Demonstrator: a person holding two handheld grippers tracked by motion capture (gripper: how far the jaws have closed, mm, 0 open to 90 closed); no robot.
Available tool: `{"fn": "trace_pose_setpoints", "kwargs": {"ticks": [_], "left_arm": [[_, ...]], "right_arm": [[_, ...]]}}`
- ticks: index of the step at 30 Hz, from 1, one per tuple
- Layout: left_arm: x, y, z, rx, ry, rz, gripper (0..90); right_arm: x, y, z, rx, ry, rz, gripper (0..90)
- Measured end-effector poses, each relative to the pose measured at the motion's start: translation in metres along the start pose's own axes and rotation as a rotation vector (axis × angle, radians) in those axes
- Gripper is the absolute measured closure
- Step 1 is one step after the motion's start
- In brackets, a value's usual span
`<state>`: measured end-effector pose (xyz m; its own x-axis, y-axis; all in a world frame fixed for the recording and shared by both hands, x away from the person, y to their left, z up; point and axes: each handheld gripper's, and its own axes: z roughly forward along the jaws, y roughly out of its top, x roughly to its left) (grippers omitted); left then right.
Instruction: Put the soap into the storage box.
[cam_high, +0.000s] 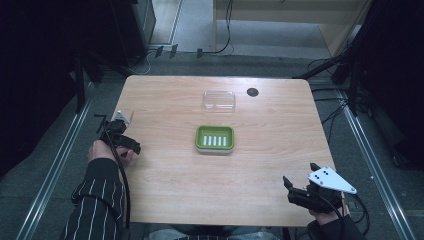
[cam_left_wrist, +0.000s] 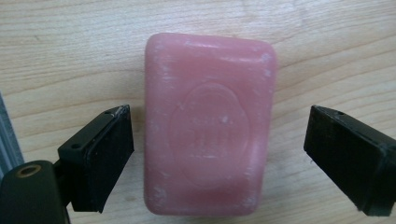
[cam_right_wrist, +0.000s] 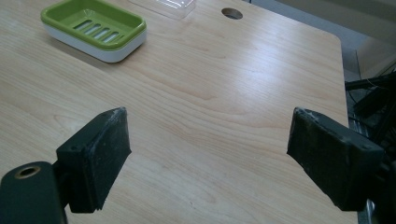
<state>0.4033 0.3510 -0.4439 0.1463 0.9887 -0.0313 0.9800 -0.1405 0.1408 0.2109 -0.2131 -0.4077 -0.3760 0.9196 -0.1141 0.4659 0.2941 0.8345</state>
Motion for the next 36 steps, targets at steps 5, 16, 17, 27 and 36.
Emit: {"fn": "trace_pose_setpoints", "kwargs": {"ticks": [5,16,17,27,36], "left_arm": [[-0.0014,0.0023,0.0023,0.007,0.014,0.005,14.5],[-0.0041,0.0042,0.0046,-0.007,0.067,0.021,29.5],[-0.0038,0.0039,0.0046,-0.012,0.068,0.022,30.6],[-0.0039,0.0024,0.0028,-0.023,0.075,0.027,38.4],[-0.0037,0.0008,0.0022,-0.022,0.075,0.058,39.0]], "right_arm": [[-0.0001,0.0002,0.0004,0.002,0.0,-0.002,13.5],[-0.0001,0.0001,0.0003,0.001,0.001,0.0,13.5],[-0.0002,0.0001,0.0003,0.0,0.001,0.001,13.5],[-0.0001,0.0001,0.0002,0.0,0.001,0.001,13.4],[-0.0004,0.0001,0.0002,-0.001,0.0,0.002,13.5]]}}
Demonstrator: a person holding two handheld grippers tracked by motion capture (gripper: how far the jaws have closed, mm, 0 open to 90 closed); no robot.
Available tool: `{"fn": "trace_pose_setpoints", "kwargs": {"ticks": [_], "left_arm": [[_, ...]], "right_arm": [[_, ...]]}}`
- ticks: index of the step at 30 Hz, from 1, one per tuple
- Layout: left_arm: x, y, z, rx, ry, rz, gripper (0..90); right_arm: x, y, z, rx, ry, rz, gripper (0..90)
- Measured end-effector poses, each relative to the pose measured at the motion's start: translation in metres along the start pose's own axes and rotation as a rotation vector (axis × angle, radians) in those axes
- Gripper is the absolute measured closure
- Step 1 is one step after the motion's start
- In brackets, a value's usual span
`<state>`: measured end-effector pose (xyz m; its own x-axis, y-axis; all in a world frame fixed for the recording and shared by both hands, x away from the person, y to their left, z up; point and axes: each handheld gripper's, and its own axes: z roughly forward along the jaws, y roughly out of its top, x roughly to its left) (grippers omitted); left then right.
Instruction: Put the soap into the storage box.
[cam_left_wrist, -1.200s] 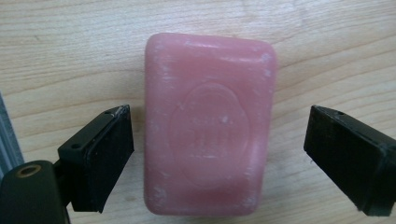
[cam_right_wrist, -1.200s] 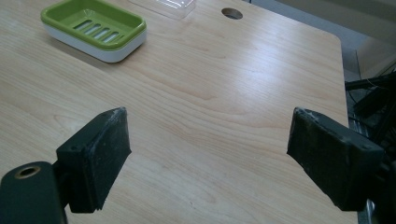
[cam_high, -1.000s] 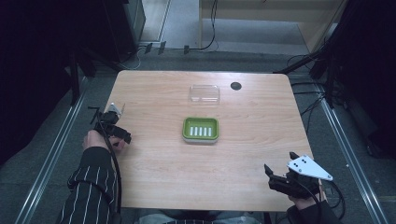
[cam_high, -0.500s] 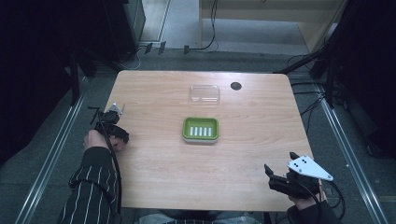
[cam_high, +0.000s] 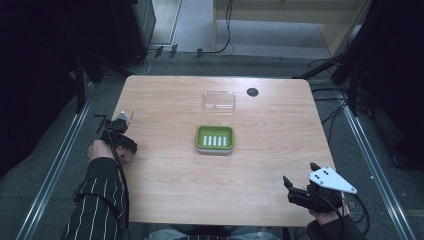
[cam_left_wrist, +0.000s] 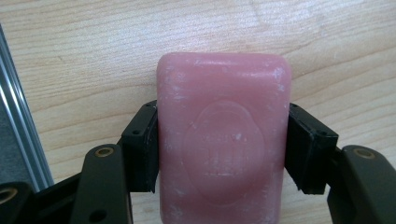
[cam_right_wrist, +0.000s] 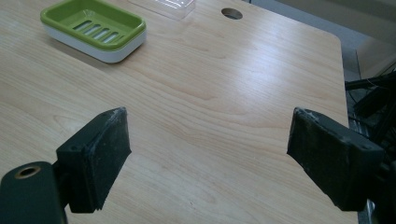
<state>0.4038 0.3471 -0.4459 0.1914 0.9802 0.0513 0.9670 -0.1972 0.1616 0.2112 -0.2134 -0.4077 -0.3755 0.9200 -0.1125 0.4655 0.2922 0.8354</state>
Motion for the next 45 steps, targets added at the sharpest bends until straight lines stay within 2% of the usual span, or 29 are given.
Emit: {"fn": "trace_pose_setpoints", "kwargs": {"ticks": [8,18,28,31,32,33,45], "left_arm": [[-0.004,0.0,-0.004,0.004,-0.014,0.077,39.0],[-0.018,0.005,-0.01,0.004,-0.022,0.172,39.0],[-0.036,0.01,-0.016,-0.018,-0.05,0.259,39.0],[-0.041,0.012,-0.018,-0.024,-0.08,0.279,39.0],[-0.041,0.012,-0.018,-0.024,-0.08,0.279,39.0],[-0.045,0.014,-0.019,-0.02,-0.078,0.301,39.1],[-0.071,0.024,-0.023,-0.023,-0.085,0.396,39.1]], "right_arm": [[0.0,0.0,0.0,-0.001,0.0,-0.001,13.5],[0.0,0.0,0.0,0.002,0.0,-0.001,13.5],[0.0,-0.001,-0.001,0.004,0.0,-0.001,13.5],[0.0,0.0,-0.001,0.003,0.0,-0.003,13.5],[0.0,0.0,-0.001,0.003,0.0,-0.003,13.5],[0.0,0.0,0.0,0.003,0.0,-0.003,13.5],[0.0,-0.001,-0.001,0.004,-0.001,-0.001,13.5]]}}
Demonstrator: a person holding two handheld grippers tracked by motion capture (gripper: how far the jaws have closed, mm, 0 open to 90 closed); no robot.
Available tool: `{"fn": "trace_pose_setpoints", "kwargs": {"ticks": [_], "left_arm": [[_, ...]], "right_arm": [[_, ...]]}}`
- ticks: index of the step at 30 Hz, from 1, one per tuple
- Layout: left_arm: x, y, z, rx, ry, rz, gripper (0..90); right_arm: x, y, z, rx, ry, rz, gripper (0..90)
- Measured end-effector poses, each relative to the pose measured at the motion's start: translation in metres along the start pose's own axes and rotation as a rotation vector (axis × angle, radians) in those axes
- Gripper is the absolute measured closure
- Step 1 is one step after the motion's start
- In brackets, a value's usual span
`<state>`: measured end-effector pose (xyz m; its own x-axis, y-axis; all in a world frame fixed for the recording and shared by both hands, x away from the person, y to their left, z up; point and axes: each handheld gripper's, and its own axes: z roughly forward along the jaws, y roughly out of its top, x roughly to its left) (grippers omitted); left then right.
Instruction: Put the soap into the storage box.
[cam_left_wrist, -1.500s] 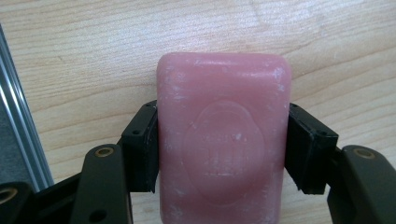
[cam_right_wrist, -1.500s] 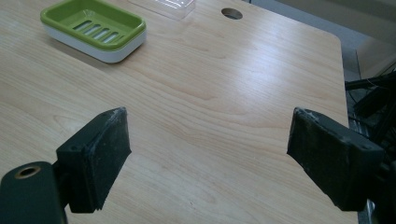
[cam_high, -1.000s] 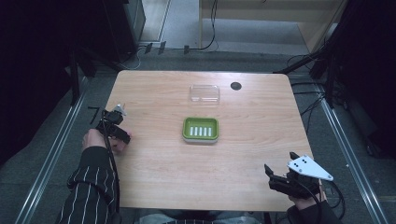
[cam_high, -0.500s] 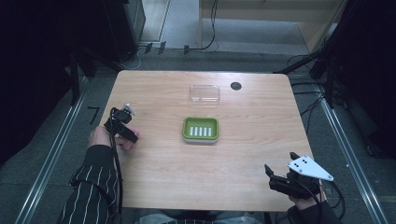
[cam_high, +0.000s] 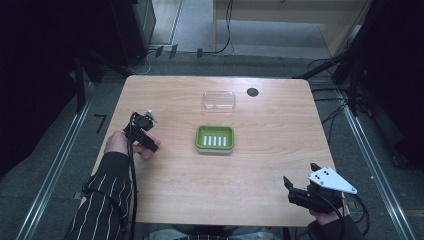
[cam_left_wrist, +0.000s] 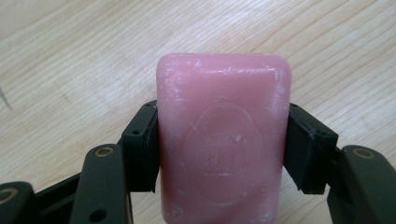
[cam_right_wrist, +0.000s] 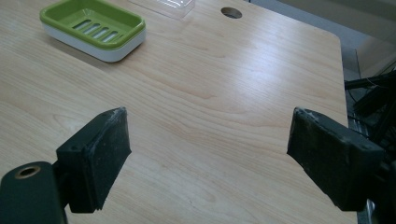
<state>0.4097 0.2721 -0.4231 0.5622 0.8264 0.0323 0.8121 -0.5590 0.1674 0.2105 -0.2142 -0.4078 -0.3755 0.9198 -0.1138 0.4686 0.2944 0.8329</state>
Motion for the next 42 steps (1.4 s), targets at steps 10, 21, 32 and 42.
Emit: {"fn": "trace_pose_setpoints", "kwargs": {"ticks": [10,21,32,42], "left_arm": [[-0.008,0.01,0.002,0.007,-0.006,0.056,39.1],[-0.017,0.021,0.002,0.009,-0.014,0.109,39.0],[-0.026,0.037,-0.003,-0.005,-0.025,0.171,39.0],[-0.034,0.046,-0.006,-0.023,-0.045,0.222,39.1]], "right_arm": [[0.0,0.0,-0.001,0.002,-0.003,0.001,13.5],[0.0,0.0,-0.001,0.002,-0.004,-0.001,13.4],[-0.001,-0.001,-0.001,0.001,-0.004,0.002,13.4],[-0.001,-0.001,-0.001,0.0,-0.005,0.001,13.5]]}}
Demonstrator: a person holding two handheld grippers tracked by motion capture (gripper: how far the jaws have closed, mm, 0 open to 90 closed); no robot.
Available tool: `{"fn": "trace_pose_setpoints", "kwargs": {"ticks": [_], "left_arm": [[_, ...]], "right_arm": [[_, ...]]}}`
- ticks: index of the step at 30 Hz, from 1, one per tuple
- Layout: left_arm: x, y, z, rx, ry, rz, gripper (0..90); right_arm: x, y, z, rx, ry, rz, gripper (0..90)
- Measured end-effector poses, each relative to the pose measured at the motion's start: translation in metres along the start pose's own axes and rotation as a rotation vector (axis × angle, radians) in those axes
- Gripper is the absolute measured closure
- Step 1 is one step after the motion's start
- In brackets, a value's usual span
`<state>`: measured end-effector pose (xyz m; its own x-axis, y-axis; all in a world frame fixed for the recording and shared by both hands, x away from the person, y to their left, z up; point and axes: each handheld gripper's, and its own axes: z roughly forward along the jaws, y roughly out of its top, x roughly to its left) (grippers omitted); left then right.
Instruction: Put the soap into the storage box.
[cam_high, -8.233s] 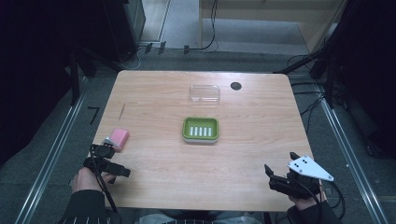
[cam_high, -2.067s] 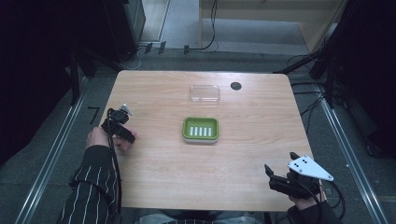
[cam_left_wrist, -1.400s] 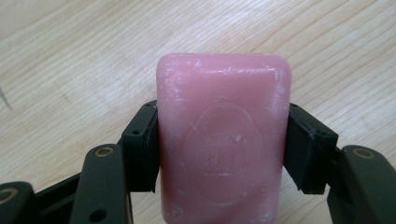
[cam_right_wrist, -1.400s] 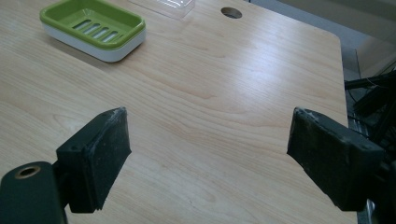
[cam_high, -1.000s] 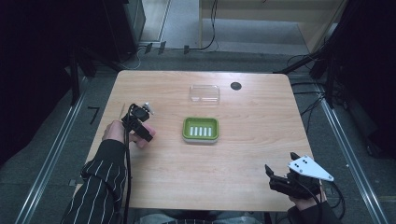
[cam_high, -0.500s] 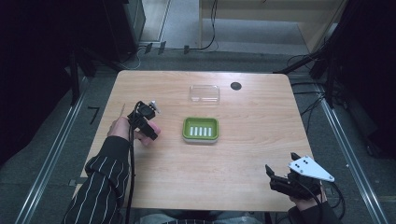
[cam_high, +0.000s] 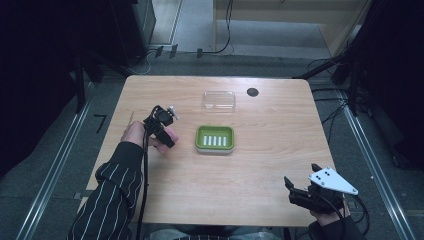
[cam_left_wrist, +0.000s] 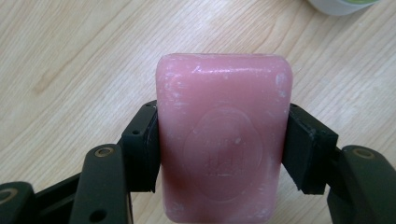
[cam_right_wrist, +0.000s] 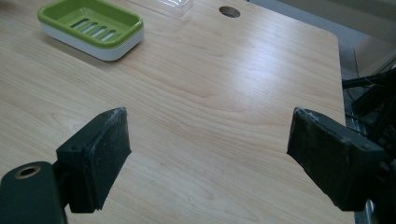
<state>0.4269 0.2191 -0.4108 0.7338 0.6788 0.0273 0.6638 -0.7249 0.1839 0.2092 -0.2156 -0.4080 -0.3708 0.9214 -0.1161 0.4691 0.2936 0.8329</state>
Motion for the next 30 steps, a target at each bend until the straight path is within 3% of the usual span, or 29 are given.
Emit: {"fn": "trace_pose_setpoints", "kwargs": {"ticks": [4,7,30], "left_arm": [[-0.003,0.004,-0.002,-0.008,-0.003,0.021,39.1],[-0.007,0.011,-0.004,-0.006,-0.003,0.064,39.1],[-0.024,0.045,-0.008,-0.022,-0.014,0.209,39.1]], "right_arm": [[0.0,0.0,0.0,0.002,-0.001,0.002,13.5],[0.0,0.0,0.0,0.0,-0.003,0.003,13.5],[0.0,-0.001,-0.001,0.004,-0.004,0.002,13.5]]}}
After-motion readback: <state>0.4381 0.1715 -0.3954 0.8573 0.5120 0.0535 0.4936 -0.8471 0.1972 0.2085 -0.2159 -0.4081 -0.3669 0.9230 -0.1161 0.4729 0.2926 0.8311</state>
